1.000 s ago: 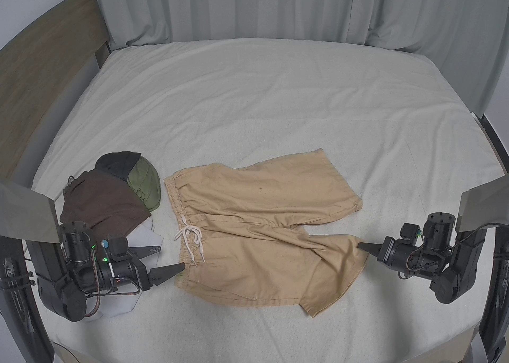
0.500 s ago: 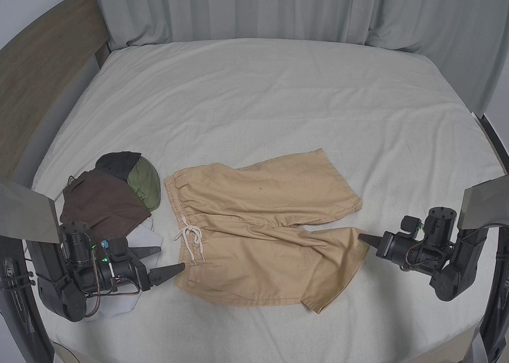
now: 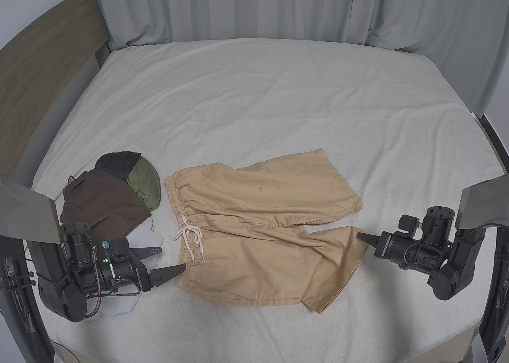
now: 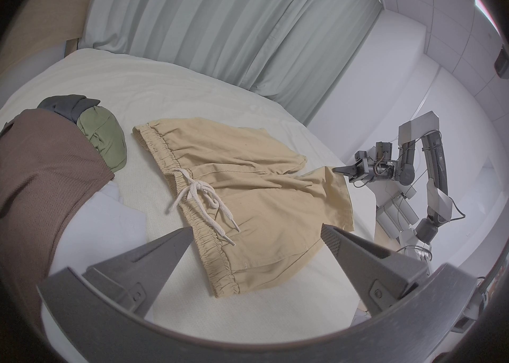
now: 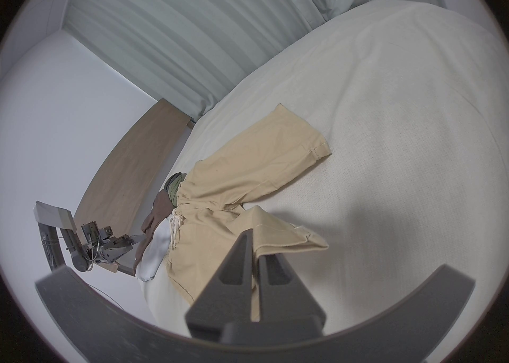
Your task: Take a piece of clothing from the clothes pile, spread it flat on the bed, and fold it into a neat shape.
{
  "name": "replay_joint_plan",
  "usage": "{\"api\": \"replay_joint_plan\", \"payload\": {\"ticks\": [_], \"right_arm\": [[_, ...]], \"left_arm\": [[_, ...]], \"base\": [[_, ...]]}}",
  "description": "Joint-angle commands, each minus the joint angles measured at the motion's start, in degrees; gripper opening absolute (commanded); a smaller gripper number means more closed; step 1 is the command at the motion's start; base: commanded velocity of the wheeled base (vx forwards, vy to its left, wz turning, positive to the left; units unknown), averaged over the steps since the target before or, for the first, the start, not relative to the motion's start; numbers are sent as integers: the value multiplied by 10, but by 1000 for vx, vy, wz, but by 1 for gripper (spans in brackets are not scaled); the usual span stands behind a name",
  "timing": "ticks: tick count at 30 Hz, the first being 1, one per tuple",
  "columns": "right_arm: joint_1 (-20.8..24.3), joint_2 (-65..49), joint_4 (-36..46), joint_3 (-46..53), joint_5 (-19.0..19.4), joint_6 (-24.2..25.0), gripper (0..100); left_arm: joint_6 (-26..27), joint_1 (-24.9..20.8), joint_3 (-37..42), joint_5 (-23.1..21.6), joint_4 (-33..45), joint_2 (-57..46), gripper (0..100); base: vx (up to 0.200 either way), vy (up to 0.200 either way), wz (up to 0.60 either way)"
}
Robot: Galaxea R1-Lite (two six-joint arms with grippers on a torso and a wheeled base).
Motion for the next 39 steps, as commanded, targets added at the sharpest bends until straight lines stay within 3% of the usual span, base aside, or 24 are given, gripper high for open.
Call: {"api": "replay_joint_plan", "payload": {"ticks": [1, 12, 18, 39], "right_arm": [[0, 11, 0, -5, 0, -1, 0], [-7, 31, 0, -19, -33, -5, 0], [-16, 43, 0, -26, -38, -39, 0], [-16, 65, -3, -81, -66, -41, 0]], "left_arm": [[2, 0, 0, 0, 0, 2, 100], [1, 2, 0, 0, 0, 2, 100], [2, 2, 0, 0, 0, 2, 100], [1, 2, 0, -1, 0, 1, 100]], "base": [[0, 0, 0], [0, 0, 0], [0, 0, 0], [0, 0, 0]]}}
